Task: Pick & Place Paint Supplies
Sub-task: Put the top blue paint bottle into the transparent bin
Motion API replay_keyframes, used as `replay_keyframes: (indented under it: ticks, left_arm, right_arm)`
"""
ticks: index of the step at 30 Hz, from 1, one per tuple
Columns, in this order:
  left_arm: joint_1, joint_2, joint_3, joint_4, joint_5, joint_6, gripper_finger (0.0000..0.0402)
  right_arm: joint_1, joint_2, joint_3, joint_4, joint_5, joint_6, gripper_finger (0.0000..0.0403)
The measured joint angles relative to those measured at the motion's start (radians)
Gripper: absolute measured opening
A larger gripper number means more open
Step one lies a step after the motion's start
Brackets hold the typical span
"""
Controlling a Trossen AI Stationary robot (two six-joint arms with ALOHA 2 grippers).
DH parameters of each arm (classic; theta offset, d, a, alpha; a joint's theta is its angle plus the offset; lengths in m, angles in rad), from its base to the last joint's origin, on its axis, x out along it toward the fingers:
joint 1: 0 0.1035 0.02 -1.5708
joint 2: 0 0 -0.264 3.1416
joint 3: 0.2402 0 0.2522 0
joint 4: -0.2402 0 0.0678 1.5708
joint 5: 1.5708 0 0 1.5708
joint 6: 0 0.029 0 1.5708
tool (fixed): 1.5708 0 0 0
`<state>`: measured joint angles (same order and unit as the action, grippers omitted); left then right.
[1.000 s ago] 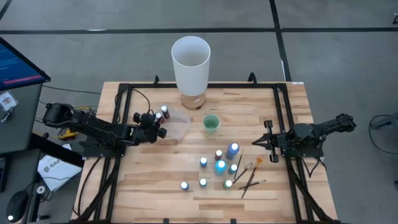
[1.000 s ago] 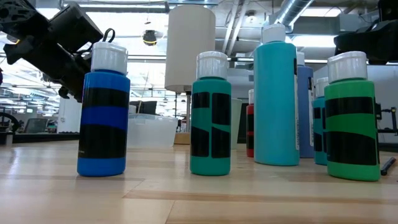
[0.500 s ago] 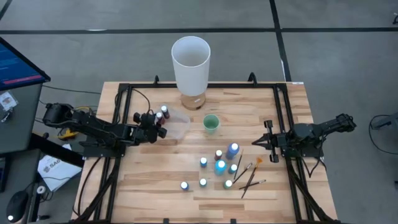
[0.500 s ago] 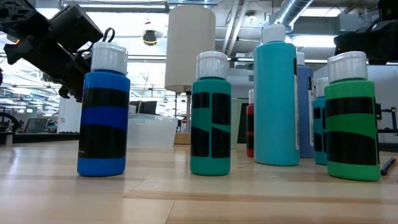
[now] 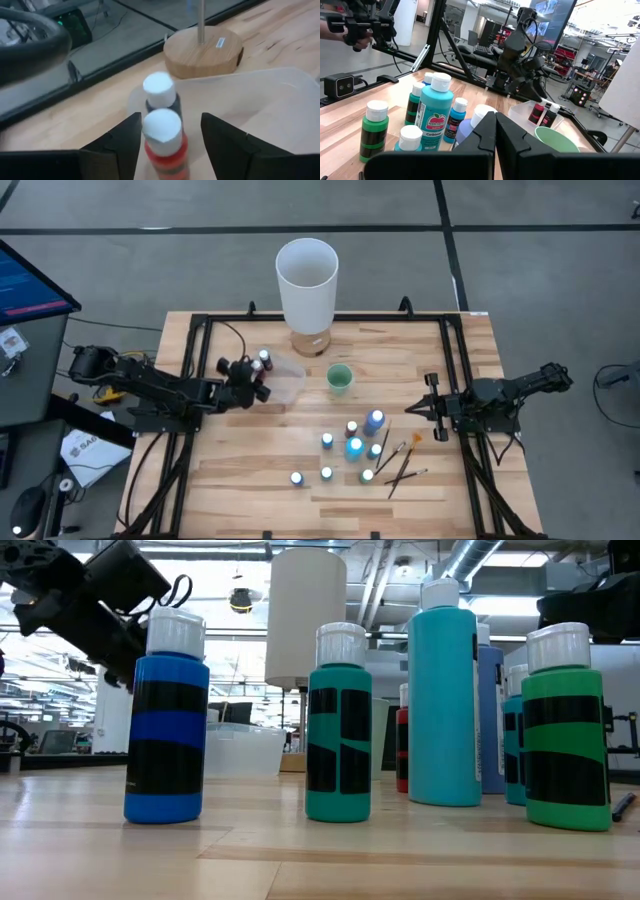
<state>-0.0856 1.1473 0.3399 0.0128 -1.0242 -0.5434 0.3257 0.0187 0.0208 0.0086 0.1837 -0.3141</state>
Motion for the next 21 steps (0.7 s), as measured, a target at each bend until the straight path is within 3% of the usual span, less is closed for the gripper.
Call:
replay_keyframes:
  ticks: [13,21]
  left_arm:
    - [0.000,-0.004,0.136,0.004,-0.005,0.259,0.0188]
    - [-0.031,-0.092,0.209,0.006,0.020,0.328,0.0188]
  right_arm:
    - [0.000,0.000,0.000,0.000,0.000,0.000,0.0000]
    - [0.000,0.000,0.000,0.000,0.000,0.000,0.0000]
